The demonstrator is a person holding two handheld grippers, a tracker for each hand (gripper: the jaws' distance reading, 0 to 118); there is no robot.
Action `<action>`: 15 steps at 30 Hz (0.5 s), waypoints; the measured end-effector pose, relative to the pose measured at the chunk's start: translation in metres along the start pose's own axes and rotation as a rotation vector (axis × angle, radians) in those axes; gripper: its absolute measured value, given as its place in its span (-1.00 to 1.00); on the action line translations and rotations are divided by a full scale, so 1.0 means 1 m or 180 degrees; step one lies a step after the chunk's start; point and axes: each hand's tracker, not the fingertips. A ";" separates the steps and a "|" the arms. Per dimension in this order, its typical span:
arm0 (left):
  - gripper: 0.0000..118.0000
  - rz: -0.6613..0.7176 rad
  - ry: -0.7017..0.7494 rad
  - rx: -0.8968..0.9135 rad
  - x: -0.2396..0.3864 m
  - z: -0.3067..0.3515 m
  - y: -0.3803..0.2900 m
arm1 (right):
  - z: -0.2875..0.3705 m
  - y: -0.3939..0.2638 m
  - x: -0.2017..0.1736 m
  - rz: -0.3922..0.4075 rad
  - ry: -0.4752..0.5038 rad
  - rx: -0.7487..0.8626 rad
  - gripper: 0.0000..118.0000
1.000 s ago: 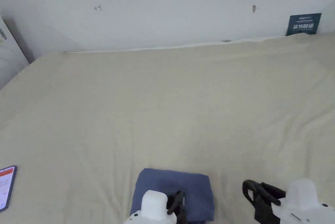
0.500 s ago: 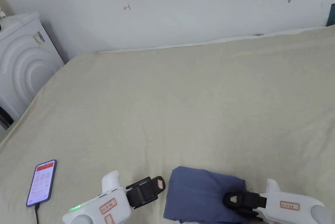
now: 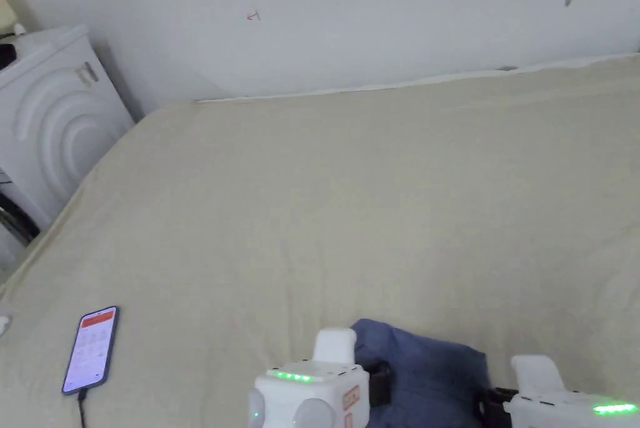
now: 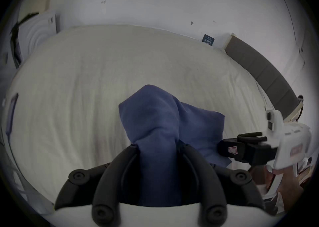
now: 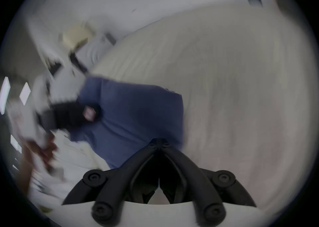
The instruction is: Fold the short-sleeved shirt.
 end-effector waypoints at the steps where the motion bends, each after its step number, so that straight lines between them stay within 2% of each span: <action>1: -0.49 0.0011 -0.0070 -0.0012 -0.004 0.006 0.006 | 0.008 0.001 -0.012 0.0247 -0.0280 0.0046 -0.99; 2: -0.49 0.0001 -0.0084 0.0004 -0.011 0.013 0.013 | 0.016 0.001 -0.019 0.0346 -0.0346 0.0154 -0.99; 3: -0.49 0.0002 -0.0113 -0.0027 -0.019 0.019 0.018 | 0.025 0.001 -0.022 0.0368 -0.0255 0.0260 -0.99; 5: -0.49 -0.0264 0.0174 0.0019 -0.045 0.036 0.036 | 0.045 0.001 -0.023 0.0266 -0.0135 0.0467 -0.99; 8: -0.49 -0.0449 0.0606 0.0020 -0.106 0.048 0.058 | 0.074 0.003 -0.025 0.0140 -0.0174 0.0686 -0.99; 11: -0.49 -0.0340 0.0900 -0.0094 -0.174 0.055 0.077 | 0.101 0.003 -0.017 0.0101 -0.0320 0.0821 -0.99; 15: -0.49 -0.0040 0.1001 -0.0286 -0.244 0.057 0.085 | 0.138 -0.009 -0.007 -0.0015 -0.0461 0.0931 -0.99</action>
